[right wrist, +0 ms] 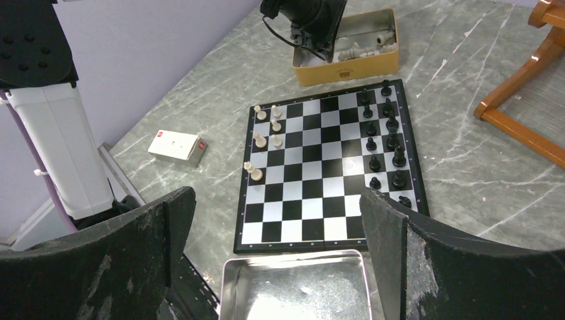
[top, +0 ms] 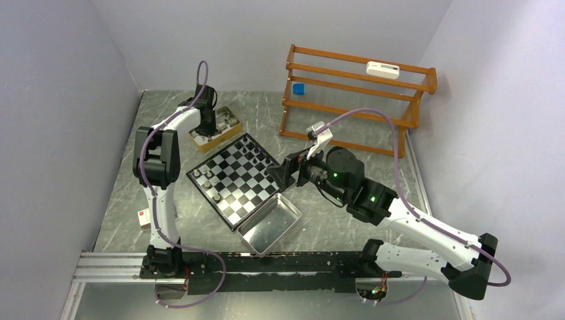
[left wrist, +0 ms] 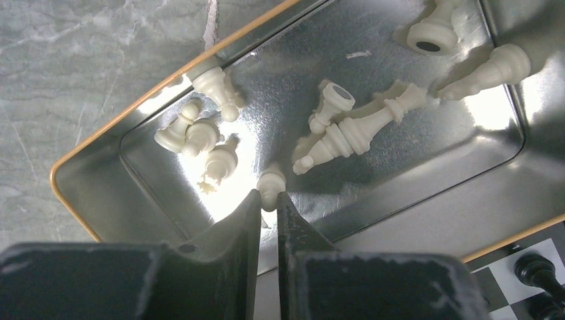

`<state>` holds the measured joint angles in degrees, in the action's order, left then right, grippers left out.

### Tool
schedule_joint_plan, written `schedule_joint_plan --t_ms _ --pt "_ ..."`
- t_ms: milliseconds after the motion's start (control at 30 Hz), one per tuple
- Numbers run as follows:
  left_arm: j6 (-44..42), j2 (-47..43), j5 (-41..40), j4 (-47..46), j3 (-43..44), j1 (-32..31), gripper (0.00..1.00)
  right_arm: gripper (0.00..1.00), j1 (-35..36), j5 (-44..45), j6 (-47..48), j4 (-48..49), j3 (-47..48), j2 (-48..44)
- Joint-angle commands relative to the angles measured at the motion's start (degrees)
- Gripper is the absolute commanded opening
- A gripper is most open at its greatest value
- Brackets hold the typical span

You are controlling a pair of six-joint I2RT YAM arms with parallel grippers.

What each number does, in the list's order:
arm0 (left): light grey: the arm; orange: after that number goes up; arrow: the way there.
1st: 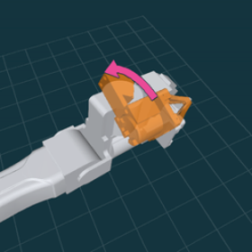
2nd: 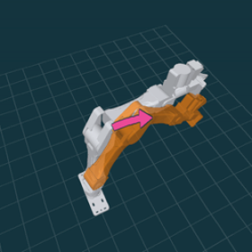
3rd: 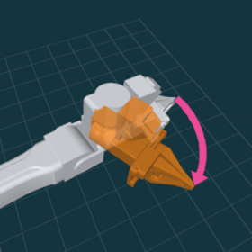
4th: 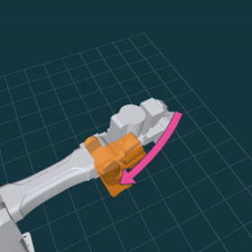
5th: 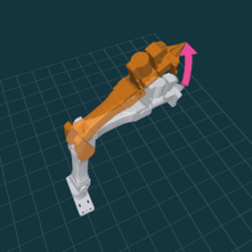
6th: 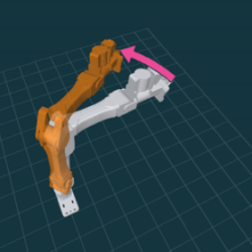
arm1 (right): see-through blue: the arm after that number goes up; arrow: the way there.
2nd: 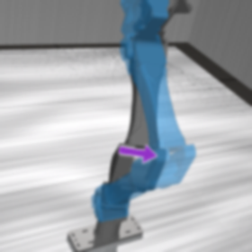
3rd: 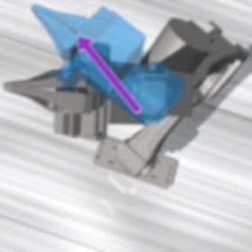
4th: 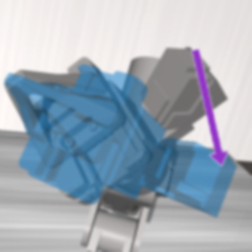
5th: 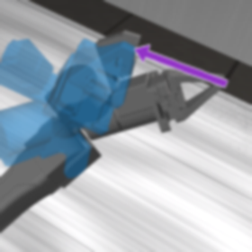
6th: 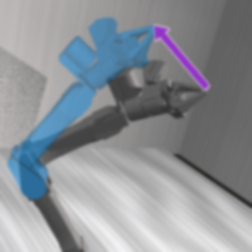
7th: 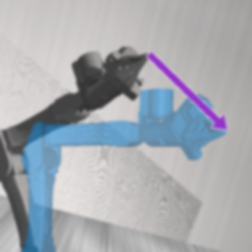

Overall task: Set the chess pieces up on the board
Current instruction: Pick up the chess piece from the storage box.

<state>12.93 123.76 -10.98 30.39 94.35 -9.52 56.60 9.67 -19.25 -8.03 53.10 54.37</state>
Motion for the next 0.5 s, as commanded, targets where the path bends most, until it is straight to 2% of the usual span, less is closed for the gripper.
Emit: schedule_joint_plan --t_ms 0,300,467 --pt "-0.3 -0.7 0.6 1.1 2.7 0.3 0.16 0.99 -0.1 0.5 -0.2 1.8 -0.5 -0.5" --pt "0.2 -4.2 3.1 1.8 3.5 0.2 0.15 0.99 -0.1 1.6 -0.1 0.6 -0.7 -0.9" --pt "0.6 -5.4 4.4 6.0 5.4 0.2 0.14 0.99 -0.2 1.3 -1.0 0.9 -1.2 -1.3"
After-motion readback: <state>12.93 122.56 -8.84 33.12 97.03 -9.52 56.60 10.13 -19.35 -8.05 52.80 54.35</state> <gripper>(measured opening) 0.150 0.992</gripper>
